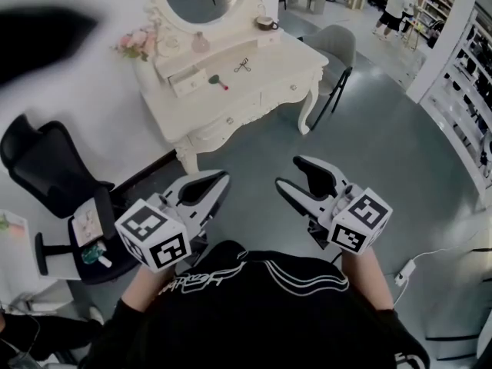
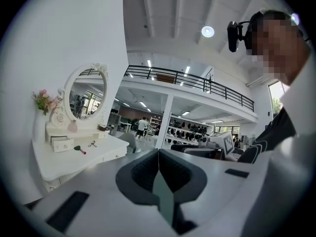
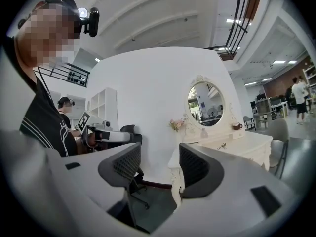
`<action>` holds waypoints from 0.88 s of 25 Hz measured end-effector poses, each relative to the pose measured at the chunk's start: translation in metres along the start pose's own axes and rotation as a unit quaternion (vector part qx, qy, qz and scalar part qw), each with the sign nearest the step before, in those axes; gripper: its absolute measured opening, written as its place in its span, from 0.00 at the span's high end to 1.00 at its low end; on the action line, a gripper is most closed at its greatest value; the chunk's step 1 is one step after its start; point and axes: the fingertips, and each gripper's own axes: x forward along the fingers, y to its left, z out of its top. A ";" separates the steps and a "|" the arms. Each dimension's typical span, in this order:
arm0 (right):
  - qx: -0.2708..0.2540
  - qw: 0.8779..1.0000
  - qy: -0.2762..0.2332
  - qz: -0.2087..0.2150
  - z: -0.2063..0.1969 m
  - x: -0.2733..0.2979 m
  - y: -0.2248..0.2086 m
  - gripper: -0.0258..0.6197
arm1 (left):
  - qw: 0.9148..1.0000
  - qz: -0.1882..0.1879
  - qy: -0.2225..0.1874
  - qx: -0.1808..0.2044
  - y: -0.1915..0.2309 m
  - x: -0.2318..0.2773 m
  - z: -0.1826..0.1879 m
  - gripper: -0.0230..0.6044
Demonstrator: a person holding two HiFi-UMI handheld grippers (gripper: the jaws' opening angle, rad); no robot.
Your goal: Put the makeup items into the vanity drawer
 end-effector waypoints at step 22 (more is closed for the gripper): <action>0.039 0.997 0.067 -0.016 -0.027 0.220 -0.161 0.56 | 0.996 0.017 0.038 -0.075 0.256 0.089 0.017 0.93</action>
